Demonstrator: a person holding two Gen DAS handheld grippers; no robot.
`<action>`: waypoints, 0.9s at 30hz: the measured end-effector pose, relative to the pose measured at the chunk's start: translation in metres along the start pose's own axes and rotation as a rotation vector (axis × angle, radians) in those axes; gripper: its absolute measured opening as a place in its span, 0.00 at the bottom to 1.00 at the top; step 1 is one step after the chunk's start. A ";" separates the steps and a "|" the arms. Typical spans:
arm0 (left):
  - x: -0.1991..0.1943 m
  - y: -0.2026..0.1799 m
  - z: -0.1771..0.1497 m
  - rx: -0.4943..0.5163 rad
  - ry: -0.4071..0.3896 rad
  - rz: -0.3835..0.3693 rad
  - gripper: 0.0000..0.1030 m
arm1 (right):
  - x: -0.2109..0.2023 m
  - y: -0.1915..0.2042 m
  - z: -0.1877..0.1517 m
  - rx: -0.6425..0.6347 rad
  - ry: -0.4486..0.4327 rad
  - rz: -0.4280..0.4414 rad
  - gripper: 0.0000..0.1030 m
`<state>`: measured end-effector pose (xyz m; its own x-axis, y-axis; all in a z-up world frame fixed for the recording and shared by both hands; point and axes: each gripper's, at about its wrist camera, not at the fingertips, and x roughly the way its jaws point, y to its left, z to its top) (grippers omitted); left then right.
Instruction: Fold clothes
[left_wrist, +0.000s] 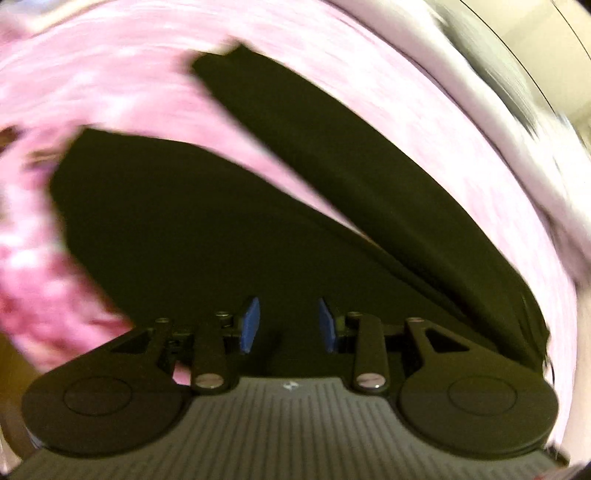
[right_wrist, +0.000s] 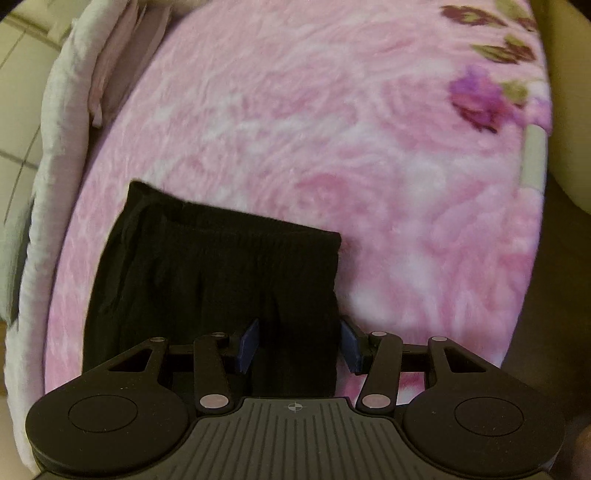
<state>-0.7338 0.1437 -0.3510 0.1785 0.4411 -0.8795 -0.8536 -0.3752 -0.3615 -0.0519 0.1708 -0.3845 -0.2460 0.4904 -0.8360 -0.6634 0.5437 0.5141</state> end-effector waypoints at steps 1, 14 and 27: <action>-0.004 0.015 0.002 -0.036 -0.017 0.015 0.32 | -0.002 -0.001 -0.002 0.021 -0.011 0.002 0.49; -0.016 0.137 -0.003 -0.592 -0.213 -0.022 0.36 | -0.005 -0.005 -0.022 0.064 -0.041 0.062 0.55; -0.005 0.141 -0.003 -0.584 -0.379 -0.032 0.24 | 0.004 -0.009 -0.005 0.012 0.055 0.103 0.55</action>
<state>-0.8538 0.0862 -0.3988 -0.0748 0.6737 -0.7352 -0.4289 -0.6873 -0.5862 -0.0501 0.1645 -0.3939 -0.3507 0.5063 -0.7879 -0.6240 0.5010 0.5997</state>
